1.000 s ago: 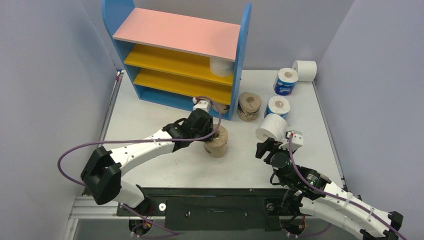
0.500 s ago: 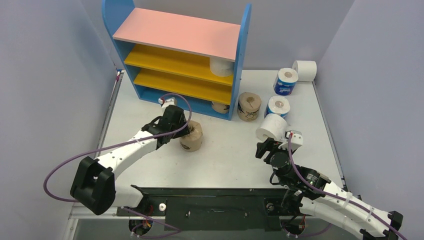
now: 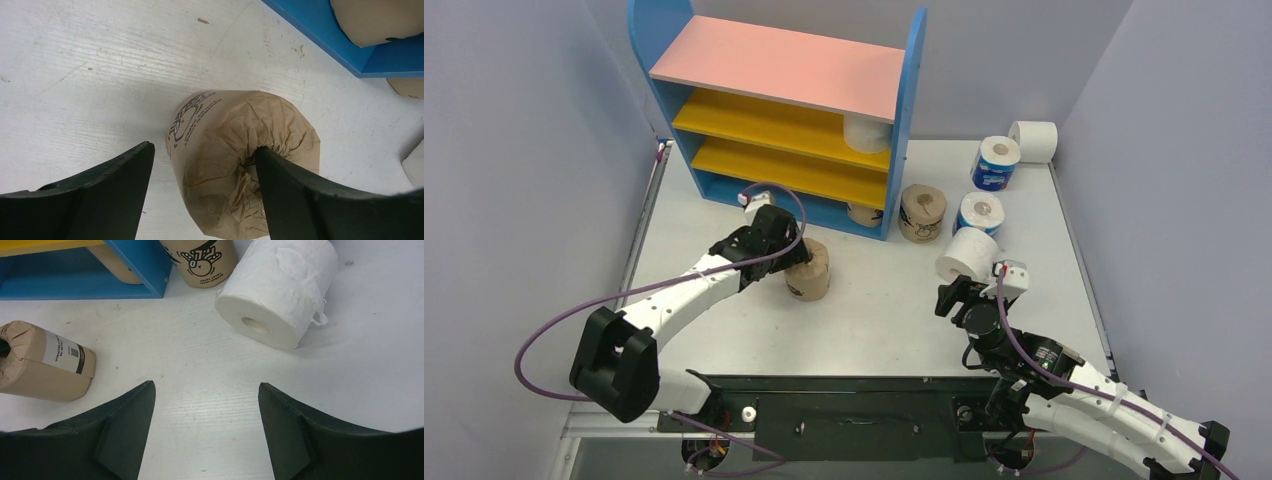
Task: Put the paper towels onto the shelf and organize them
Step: Pick up the paper towel from the center of the board.
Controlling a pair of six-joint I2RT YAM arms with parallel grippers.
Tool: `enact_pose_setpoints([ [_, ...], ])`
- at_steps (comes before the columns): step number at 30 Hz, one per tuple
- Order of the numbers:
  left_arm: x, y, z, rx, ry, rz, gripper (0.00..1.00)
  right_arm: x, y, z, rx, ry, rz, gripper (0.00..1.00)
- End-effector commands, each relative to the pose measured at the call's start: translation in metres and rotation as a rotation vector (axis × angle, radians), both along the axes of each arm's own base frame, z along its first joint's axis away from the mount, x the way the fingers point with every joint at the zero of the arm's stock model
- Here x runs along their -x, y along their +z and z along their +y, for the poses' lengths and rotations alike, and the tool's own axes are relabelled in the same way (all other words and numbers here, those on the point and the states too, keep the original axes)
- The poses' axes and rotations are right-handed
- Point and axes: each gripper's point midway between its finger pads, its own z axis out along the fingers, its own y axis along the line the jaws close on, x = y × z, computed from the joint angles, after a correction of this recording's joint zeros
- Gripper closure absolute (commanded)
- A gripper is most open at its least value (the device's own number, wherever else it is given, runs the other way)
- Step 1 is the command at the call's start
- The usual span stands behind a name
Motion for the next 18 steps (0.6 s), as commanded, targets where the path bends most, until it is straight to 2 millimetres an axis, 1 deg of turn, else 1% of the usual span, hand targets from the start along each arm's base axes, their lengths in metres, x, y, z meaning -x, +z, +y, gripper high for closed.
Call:
enact_pose_setpoints([
  [1,-0.010,0.022,0.007,0.013,0.023,-0.039,0.30,-0.006,0.007,-0.002,0.002,-0.025,-0.031,0.29],
  [6,-0.009,0.013,0.005,0.022,0.011,-0.010,0.36,-0.006,0.007,-0.001,0.004,-0.024,-0.033,0.29],
  [12,-0.008,0.002,-0.005,0.047,-0.022,0.019,0.44,-0.007,0.007,-0.001,0.008,-0.022,-0.034,0.29],
  [18,-0.007,-0.009,-0.008,0.050,-0.038,0.046,0.45,-0.007,0.006,-0.001,0.017,-0.020,-0.032,0.29],
])
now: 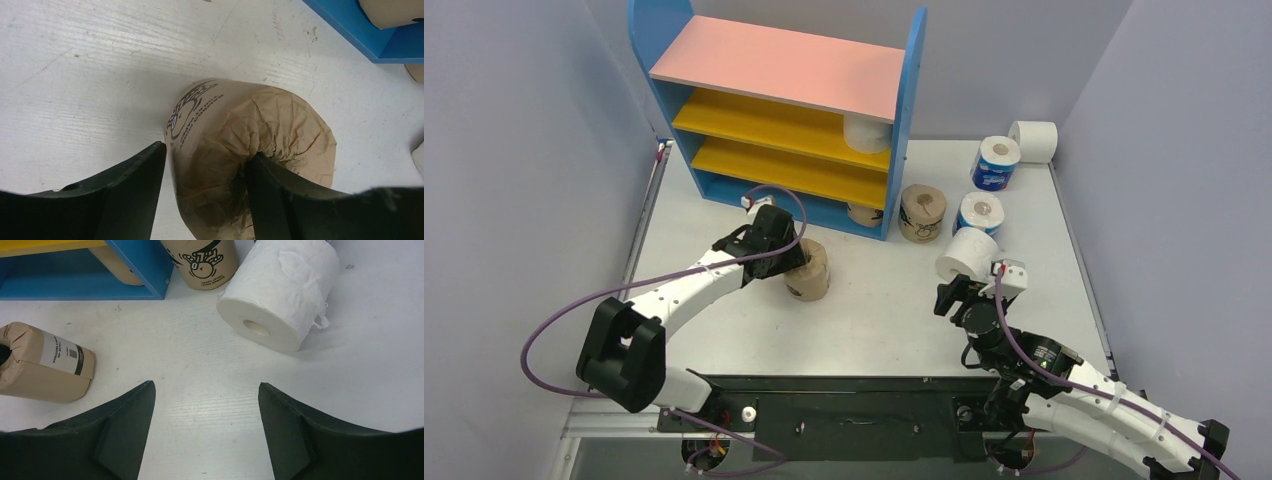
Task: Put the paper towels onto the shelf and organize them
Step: Pick up the paper towel from the center of the board.
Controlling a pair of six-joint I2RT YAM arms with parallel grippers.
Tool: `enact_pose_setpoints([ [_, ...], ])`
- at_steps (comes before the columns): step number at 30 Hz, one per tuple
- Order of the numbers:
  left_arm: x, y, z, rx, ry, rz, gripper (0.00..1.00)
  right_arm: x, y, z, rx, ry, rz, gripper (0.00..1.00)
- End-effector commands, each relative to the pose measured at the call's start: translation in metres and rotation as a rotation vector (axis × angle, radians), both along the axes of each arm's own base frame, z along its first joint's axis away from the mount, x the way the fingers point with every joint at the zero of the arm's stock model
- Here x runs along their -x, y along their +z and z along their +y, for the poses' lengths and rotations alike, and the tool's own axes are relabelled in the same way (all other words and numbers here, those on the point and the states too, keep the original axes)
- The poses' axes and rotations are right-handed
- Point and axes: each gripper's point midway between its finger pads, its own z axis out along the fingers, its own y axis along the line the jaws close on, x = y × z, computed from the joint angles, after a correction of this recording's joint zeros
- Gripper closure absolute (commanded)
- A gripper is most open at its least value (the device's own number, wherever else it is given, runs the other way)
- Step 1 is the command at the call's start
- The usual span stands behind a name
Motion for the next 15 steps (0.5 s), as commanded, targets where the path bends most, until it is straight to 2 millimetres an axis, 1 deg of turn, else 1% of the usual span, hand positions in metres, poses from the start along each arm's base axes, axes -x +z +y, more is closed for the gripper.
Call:
enact_pose_setpoints([
  [1,-0.009,0.005,-0.008,0.030,-0.021,-0.023,0.45,-0.005,0.005,-0.002,0.008,-0.022,-0.026,0.29],
  [5,-0.010,0.005,-0.009,0.035,-0.024,-0.029,0.54,-0.006,0.006,-0.001,0.020,-0.019,-0.026,0.29],
  [7,-0.011,0.008,-0.009,0.034,-0.023,-0.037,0.55,-0.007,0.007,-0.001,0.027,-0.019,-0.026,0.29],
  [14,-0.028,0.035,-0.005,0.049,0.012,-0.107,0.60,-0.008,0.009,-0.002,0.036,-0.020,-0.031,0.29],
  [15,-0.031,0.036,-0.003,0.049,0.023,-0.109,0.61,-0.008,0.009,-0.002,0.038,-0.022,-0.030,0.29],
])
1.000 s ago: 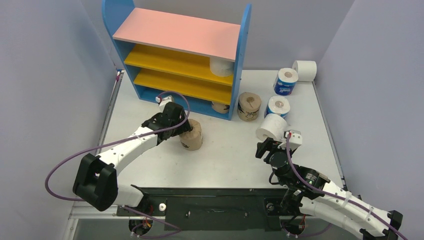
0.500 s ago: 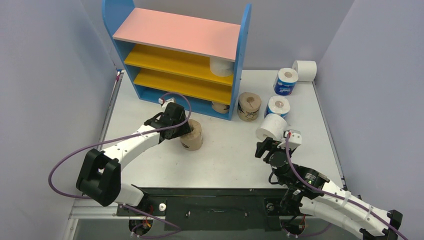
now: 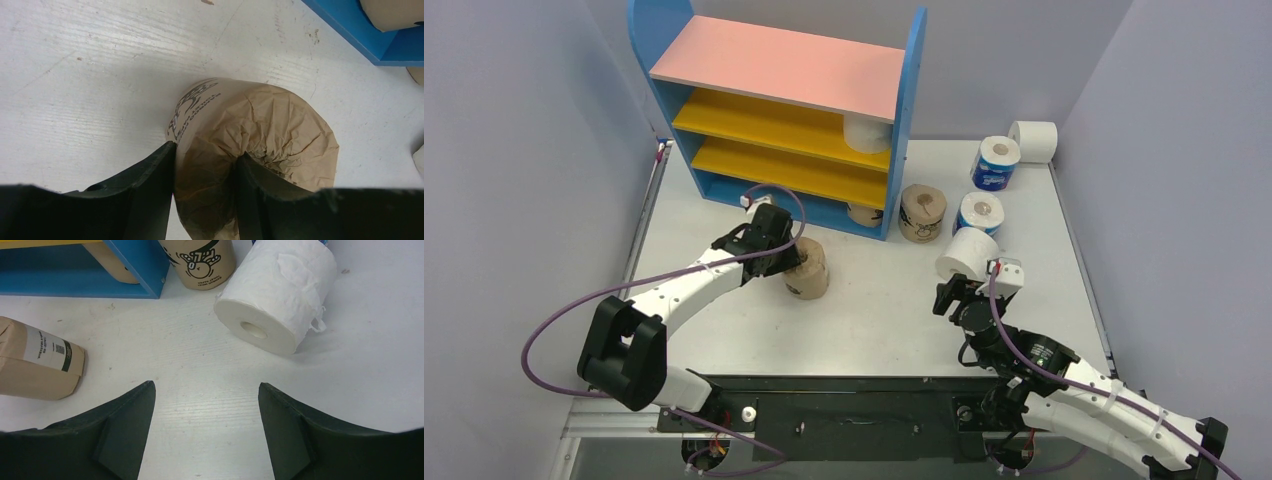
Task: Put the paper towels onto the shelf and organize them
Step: Pick up the paper towel from the center of the board, then place the paper towel on the shelf.
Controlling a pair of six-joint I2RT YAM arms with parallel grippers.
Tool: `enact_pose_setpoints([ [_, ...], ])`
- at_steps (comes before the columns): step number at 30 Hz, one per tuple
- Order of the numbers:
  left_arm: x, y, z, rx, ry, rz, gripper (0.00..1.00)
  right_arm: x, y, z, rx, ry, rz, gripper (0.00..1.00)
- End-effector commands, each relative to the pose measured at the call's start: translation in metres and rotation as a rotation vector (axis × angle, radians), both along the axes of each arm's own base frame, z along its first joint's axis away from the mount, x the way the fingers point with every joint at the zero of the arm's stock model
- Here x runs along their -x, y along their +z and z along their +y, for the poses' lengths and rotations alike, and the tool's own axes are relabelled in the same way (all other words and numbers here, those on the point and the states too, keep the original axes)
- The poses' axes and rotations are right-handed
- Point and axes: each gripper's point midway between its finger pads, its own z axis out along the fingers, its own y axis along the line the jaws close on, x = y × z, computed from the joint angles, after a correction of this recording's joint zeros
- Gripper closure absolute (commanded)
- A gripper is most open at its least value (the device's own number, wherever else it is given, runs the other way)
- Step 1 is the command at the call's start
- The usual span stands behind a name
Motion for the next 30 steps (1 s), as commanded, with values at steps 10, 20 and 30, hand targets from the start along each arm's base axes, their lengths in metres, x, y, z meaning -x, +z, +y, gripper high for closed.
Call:
enact_pose_setpoints([
  [10,-0.071,0.061,0.001,0.075,0.090,-0.170,0.61,-0.006,0.009,-0.003,0.009,-0.023,-0.033,0.29],
  [20,-0.114,0.067,-0.006,0.094,0.123,-0.193,0.62,-0.008,0.009,-0.003,0.018,-0.024,-0.031,0.29],
  [30,-0.134,0.056,-0.013,0.081,0.126,-0.180,0.62,-0.009,0.009,-0.004,0.024,-0.028,-0.030,0.29],
])
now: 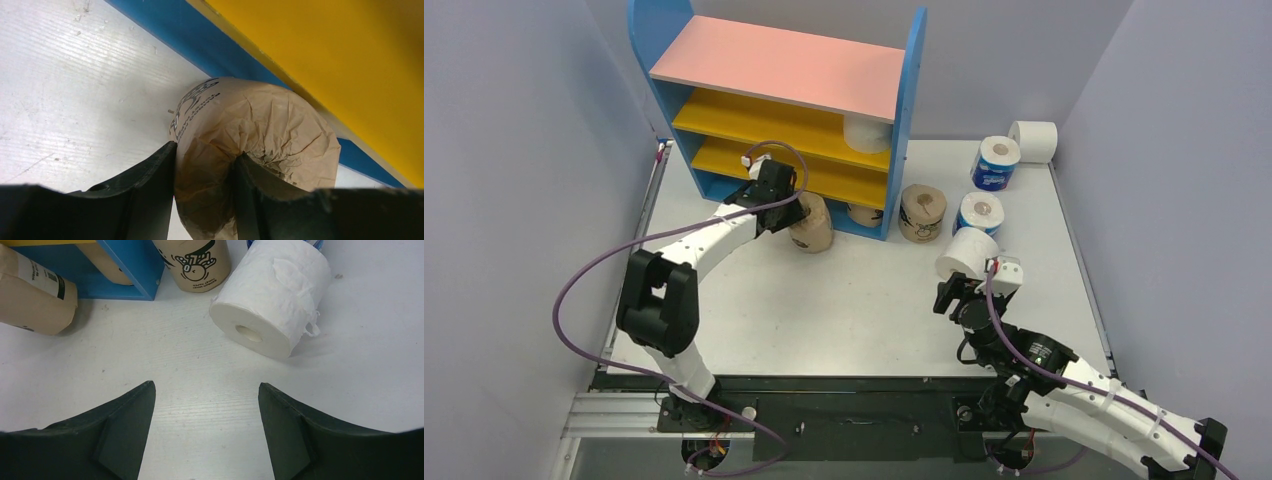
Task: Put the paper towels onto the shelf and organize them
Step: Place the paper towel on the shelf.
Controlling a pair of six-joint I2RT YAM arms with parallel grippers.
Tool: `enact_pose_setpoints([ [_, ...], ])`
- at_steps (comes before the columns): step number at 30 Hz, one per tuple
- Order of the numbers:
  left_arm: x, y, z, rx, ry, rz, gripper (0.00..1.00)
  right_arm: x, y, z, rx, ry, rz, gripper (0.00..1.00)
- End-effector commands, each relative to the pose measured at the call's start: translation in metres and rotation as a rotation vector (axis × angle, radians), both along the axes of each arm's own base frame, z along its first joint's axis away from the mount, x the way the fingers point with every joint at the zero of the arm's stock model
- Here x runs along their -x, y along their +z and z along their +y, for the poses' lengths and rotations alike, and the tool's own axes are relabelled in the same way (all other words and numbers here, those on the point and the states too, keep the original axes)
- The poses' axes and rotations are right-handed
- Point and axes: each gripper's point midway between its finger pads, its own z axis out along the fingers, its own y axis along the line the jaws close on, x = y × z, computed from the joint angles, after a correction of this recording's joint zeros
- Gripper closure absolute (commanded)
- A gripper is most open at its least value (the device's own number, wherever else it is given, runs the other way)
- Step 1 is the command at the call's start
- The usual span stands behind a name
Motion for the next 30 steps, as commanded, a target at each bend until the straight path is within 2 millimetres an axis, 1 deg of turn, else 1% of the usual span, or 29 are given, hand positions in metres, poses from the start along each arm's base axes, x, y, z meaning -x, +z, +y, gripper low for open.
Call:
enact_pose_setpoints([
  [1,-0.031,0.028,-0.008,0.040,0.017,-0.101,0.62,-0.006,0.009,-0.001,-0.007,-0.022,-0.028,0.29],
  [5,-0.034,0.022,-0.010,0.032,0.014,-0.088,0.62,-0.006,0.009,-0.001,-0.002,-0.023,-0.027,0.29],
  [10,-0.036,0.017,-0.006,0.000,0.024,-0.072,0.62,-0.007,0.008,-0.001,0.006,-0.024,-0.025,0.29],
  [17,-0.047,0.019,-0.007,-0.003,0.035,-0.078,0.62,-0.008,0.008,-0.001,0.009,-0.024,-0.021,0.29],
  [18,-0.048,0.015,-0.007,-0.005,0.037,-0.070,0.62,-0.007,0.008,-0.001,0.009,-0.023,-0.021,0.29],
  [19,-0.051,0.018,-0.008,-0.003,0.039,-0.075,0.62,-0.008,0.008,-0.001,0.009,-0.024,-0.022,0.29],
  [21,-0.053,0.016,-0.009,0.001,0.043,-0.072,0.62,-0.007,0.007,-0.001,0.008,-0.023,-0.021,0.29],
  [30,-0.062,0.020,-0.020,0.077,0.048,-0.121,0.61,-0.008,0.007,-0.001,0.013,-0.024,-0.017,0.29],
])
